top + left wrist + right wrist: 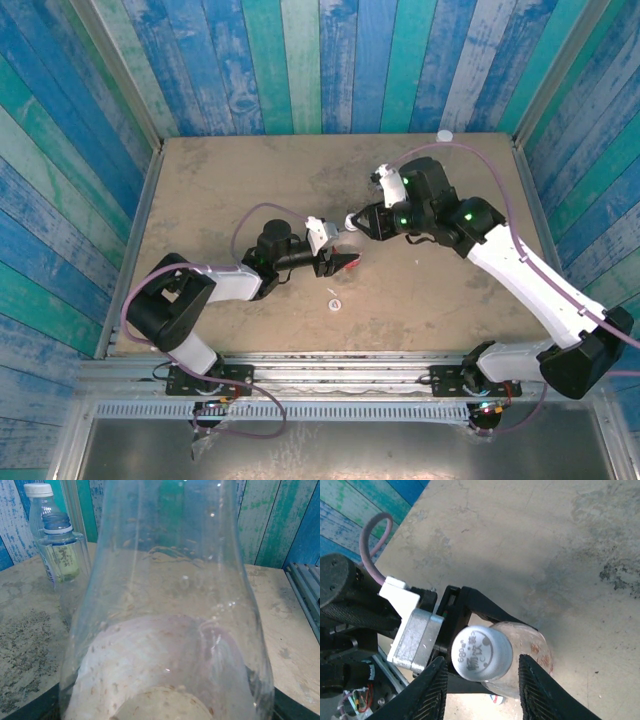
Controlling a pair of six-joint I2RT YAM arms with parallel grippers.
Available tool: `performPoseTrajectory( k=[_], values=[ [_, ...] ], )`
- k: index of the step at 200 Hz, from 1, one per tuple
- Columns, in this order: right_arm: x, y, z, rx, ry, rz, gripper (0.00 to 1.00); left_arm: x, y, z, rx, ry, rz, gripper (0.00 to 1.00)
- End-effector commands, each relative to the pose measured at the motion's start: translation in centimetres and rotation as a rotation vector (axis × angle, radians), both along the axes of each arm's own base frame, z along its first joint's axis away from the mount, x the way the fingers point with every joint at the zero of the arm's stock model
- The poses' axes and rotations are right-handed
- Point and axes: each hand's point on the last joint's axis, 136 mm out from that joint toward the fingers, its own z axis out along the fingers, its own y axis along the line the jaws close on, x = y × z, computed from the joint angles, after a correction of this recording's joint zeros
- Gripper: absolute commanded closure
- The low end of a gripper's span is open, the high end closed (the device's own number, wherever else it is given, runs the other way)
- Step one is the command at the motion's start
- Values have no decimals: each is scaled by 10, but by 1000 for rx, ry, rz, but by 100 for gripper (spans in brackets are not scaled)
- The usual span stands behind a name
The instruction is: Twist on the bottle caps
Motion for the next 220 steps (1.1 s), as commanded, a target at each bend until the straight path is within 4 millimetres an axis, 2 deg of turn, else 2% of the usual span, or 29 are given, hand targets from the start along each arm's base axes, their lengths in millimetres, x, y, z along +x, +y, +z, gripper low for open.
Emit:
performPoseTrajectory(
  k=[1,36,53,88,121,158,178,199,220],
  values=[
    [10,4,11,13,-17,-2,58,-1,2,-28,61,76,6,35],
    [14,16,5,16,11,46,67,-1,3,-27,62,74,13,35],
    [13,16,-1,6,24,53,68,-1,3,-27,61,75,12,35],
    [0,10,-10,9,57,63,76,1,3,-28,62,83,21,35],
    [-17,3,-14,30,88,66,78,2,2,-28,64,91,23,36],
    [-27,-1,-11,50,87,70,78,2,1,-29,64,95,18,35],
    [-19,-5,-4,44,42,33,76,2,1,-29,61,91,15,36],
    [-5,-6,3,51,7,-2,62,1,2,-29,60,90,12,36],
    [5,1,3,54,8,11,60,0,2,-30,61,90,12,35]
  ],
)
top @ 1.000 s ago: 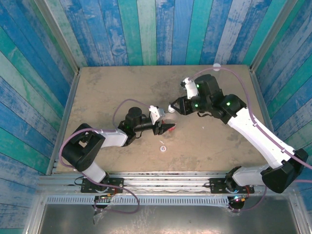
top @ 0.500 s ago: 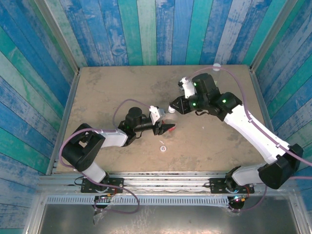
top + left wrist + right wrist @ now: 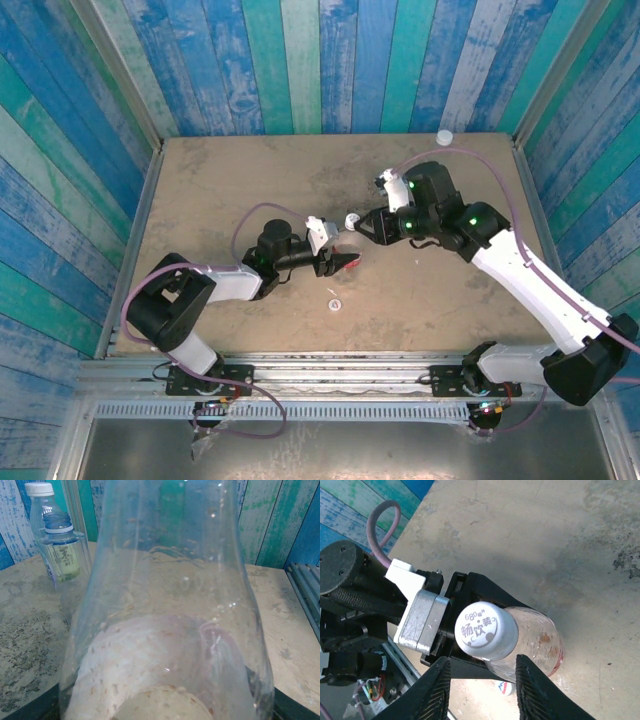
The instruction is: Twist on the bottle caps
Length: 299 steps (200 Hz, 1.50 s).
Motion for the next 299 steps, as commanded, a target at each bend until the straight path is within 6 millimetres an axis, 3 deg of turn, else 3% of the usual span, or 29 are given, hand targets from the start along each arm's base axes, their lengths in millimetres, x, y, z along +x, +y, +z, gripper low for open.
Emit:
performPoseTrajectory(
  k=[1,53,109,141,180,226,260,266,299],
  values=[
    [16,6,11,17,-33,-7,60,0,2,-30,61,86,9,35],
    [18,23,3,-11,-16,113,69,1,3,-28,55,91,17,35],
    [-22,16,-18,16,72,158,75,4,2,-29,57,104,28,36],
    [-35,14,-16,34,69,163,75,4,2,-31,63,108,27,36],
    [-25,7,0,16,-6,111,73,4,1,-32,65,102,25,36],
    [7,-5,16,4,-89,1,57,3,1,-32,67,97,19,35],
    [17,13,14,16,-60,56,62,3,2,-31,65,95,20,35],
    [26,7,14,17,-56,43,62,3,2,-31,65,94,23,35],
    [19,19,7,36,-7,123,70,3,3,-29,65,95,28,35]
  ],
)
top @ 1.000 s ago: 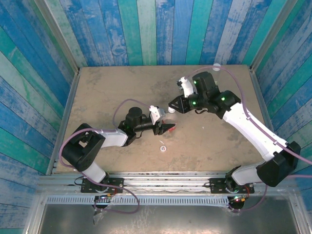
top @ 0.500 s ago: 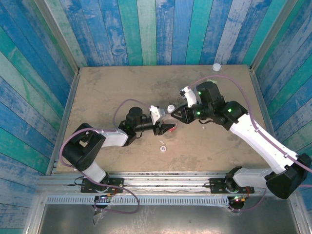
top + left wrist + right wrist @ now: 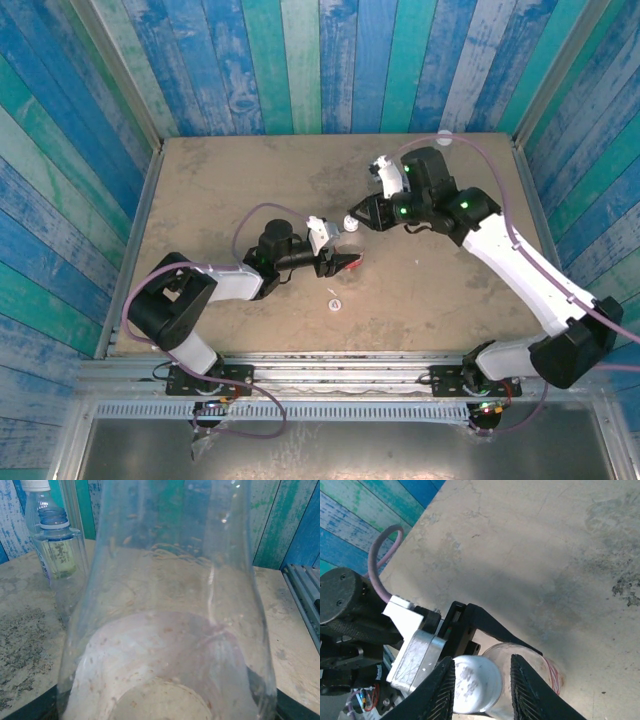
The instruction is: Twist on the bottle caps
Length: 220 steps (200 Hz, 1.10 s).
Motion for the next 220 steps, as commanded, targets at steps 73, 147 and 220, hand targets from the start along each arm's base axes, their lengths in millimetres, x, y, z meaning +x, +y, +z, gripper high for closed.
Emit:
performPoseTrajectory(
  k=[73,147,220],
  values=[
    [-45,-5,-10,28,86,94,82,7,3,-29,74,87,39,35],
    [-9,-8,10,28,-25,-16,65,6,3,-30,68,85,33,35],
    [-20,9,-5,25,87,102,78,7,4,-31,75,88,43,35]
  ],
)
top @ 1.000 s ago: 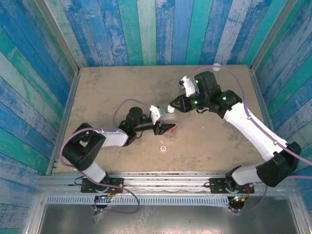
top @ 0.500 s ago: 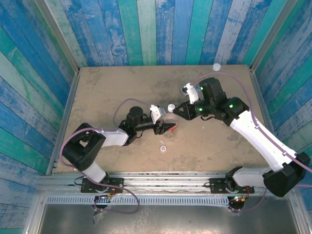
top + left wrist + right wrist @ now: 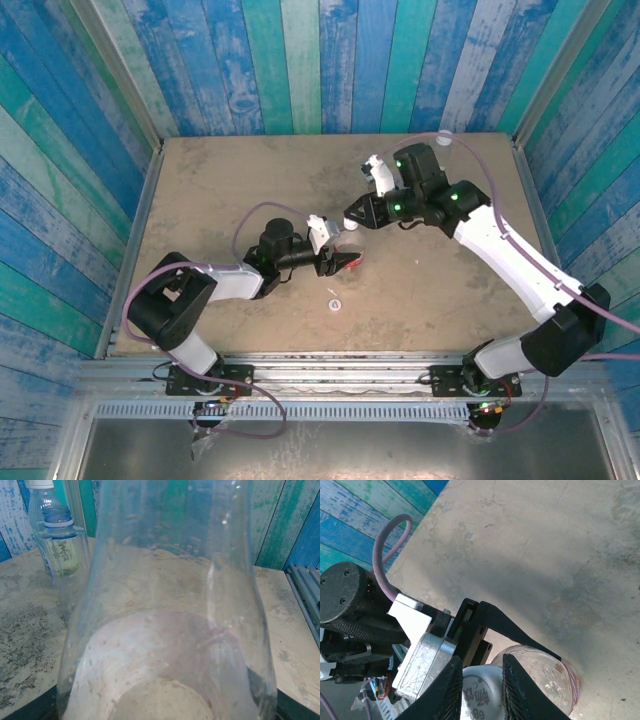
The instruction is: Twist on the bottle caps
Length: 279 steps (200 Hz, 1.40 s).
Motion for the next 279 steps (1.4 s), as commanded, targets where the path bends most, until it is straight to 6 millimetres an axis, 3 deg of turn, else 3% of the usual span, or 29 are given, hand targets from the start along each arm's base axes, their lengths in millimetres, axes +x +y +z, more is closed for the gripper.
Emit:
performPoseTrajectory(
  k=[1,24,43,72,101,138,153,169,213,279],
  values=[
    [-21,-4,1,8,40,39,78,4,4,-32,72,79,32,35],
    [-37,-11,-6,6,64,33,80,5,4,-33,75,84,33,35],
    [-58,-4,-13,1,88,67,80,6,3,-35,76,88,31,35],
    [-64,-5,-12,-9,82,58,80,6,2,-34,74,89,27,35],
    [-61,-9,-3,-13,41,33,78,5,2,-34,73,87,24,35],
    [-34,-19,12,-25,-51,-65,57,4,3,-33,71,77,23,35],
    [-22,-18,17,-9,-60,-80,54,3,4,-33,72,75,26,35],
    [-13,-13,18,-2,-52,-66,55,4,5,-31,70,71,30,35],
    [-5,6,13,-5,-16,10,71,4,6,-30,75,63,38,35],
    [-39,-11,-6,-7,71,20,80,6,6,-28,76,68,48,35]
  ],
)
